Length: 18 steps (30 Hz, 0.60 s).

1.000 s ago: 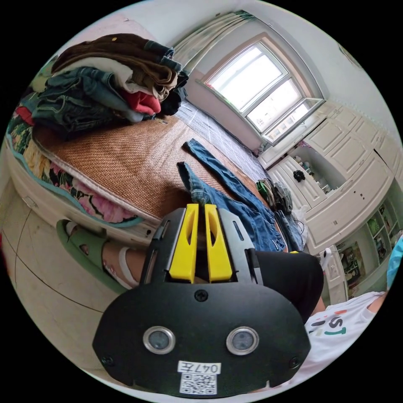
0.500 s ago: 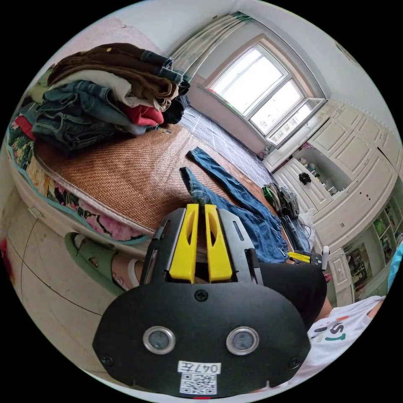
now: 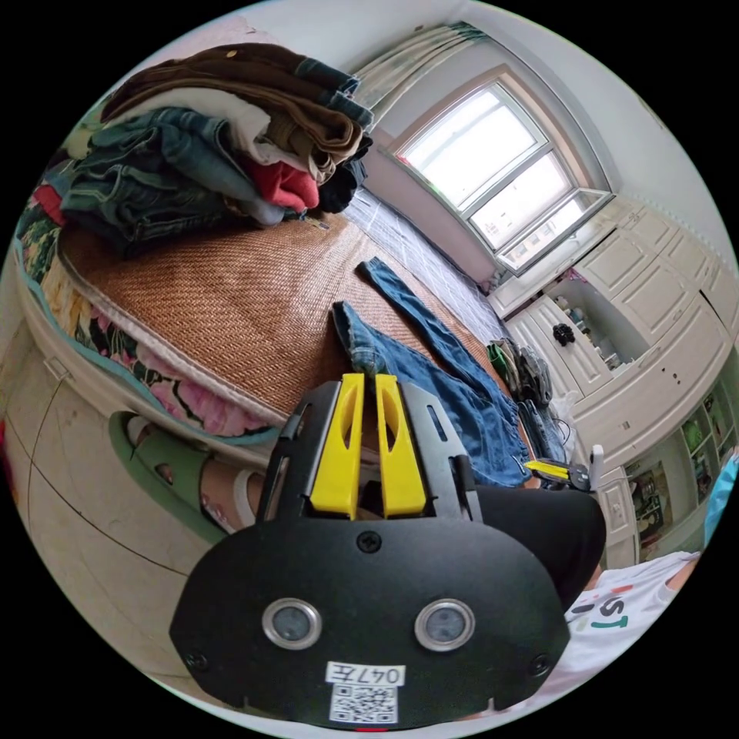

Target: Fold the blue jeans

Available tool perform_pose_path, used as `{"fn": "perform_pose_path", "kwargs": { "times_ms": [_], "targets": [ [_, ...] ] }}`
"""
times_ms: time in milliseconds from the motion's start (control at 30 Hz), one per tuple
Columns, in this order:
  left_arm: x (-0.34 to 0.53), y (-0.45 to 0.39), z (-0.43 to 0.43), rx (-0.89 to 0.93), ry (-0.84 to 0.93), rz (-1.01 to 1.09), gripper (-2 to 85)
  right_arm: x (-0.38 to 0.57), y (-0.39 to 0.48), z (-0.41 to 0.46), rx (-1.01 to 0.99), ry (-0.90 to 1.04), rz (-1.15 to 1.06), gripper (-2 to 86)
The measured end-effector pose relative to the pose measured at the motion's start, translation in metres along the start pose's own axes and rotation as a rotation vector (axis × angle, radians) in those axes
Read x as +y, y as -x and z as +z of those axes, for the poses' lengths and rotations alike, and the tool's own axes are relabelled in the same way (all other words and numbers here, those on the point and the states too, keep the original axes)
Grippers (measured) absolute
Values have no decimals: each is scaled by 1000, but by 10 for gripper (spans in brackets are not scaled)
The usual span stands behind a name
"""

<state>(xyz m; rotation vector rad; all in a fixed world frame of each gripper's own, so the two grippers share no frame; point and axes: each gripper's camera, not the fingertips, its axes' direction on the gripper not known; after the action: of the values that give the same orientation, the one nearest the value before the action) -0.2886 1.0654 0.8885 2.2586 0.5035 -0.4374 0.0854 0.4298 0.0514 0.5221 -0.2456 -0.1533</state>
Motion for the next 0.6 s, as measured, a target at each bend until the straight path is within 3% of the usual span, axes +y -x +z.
{"fn": "perform_pose_path", "kwargs": {
  "times_ms": [133,267,600],
  "targets": [
    [1,1,9,-6,3,6,0,-9,-16,15,-77,-53,124,-4],
    [-1,2,19,10,2,22,-1,29,-22,-28,-124,-300,161,6],
    [10,8,72,60,-40,-4,-1,52,45,-36,120,-214,-78,56]
  ]
}}
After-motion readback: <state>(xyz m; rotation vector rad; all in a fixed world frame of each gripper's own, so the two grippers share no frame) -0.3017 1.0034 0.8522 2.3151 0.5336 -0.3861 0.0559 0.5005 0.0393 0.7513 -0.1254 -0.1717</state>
